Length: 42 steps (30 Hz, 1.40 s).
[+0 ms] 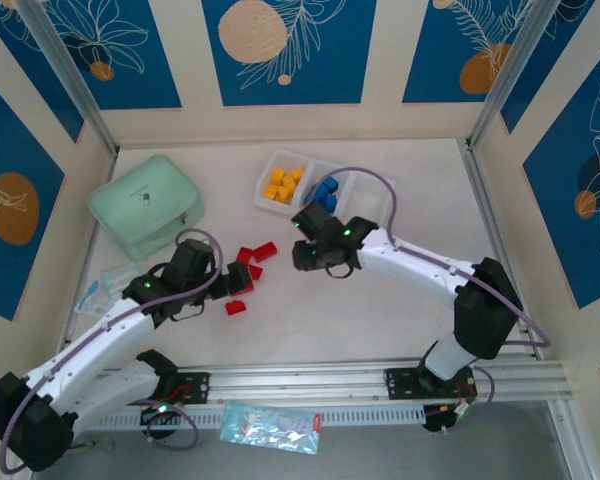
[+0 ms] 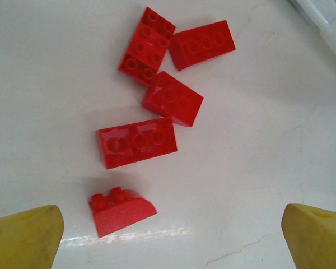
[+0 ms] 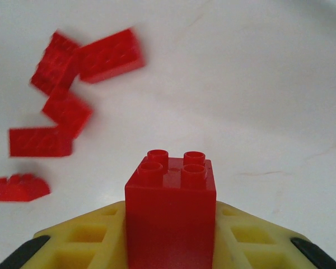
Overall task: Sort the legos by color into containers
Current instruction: Place the lego in the container.
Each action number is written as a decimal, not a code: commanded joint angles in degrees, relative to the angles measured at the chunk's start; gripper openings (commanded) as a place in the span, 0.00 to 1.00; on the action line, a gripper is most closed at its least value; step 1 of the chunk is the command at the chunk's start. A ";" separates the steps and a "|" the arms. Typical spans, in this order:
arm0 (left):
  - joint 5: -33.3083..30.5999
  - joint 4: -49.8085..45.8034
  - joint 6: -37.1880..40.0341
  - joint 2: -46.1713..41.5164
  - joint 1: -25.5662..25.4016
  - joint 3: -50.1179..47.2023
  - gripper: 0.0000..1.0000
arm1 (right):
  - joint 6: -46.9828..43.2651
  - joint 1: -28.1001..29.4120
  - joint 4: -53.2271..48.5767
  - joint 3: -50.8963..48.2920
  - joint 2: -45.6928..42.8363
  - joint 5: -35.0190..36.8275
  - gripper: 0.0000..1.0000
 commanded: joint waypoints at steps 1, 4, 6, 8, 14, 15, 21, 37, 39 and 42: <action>3.75 5.83 0.12 2.82 -1.33 2.28 0.99 | -4.09 -5.93 -3.44 -0.24 -1.79 1.28 0.34; 3.53 8.69 0.48 5.79 -3.43 3.97 0.99 | -6.49 -12.12 -3.22 1.30 -1.68 1.47 0.34; 2.84 10.14 0.90 7.98 -4.92 5.11 0.99 | -7.67 -16.29 -2.13 2.36 -0.78 0.98 0.35; 3.40 11.93 1.19 10.66 -5.79 6.50 0.99 | -8.32 -20.09 -1.12 3.83 1.40 0.29 0.35; 4.26 15.25 2.13 17.41 -7.82 11.35 0.99 | -11.84 -25.12 0.68 10.60 9.48 1.89 0.35; 4.56 16.02 2.37 18.15 -7.96 11.87 0.99 | -12.21 -25.63 0.48 12.05 10.88 1.75 0.35; 3.77 17.57 3.58 22.00 -8.10 15.66 0.99 | -13.20 -29.40 0.59 18.44 18.29 1.15 0.35; 1.11 14.07 6.82 21.96 -7.15 18.48 0.99 | -13.40 -27.68 0.89 18.40 13.49 -1.02 0.53; 0.84 13.25 6.92 20.87 -6.78 17.84 0.99 | -12.97 -25.90 0.98 15.84 10.95 -1.27 0.54; 0.12 12.23 6.77 18.67 -6.34 16.14 0.99 | -12.26 -22.43 0.93 11.91 7.15 -1.08 0.55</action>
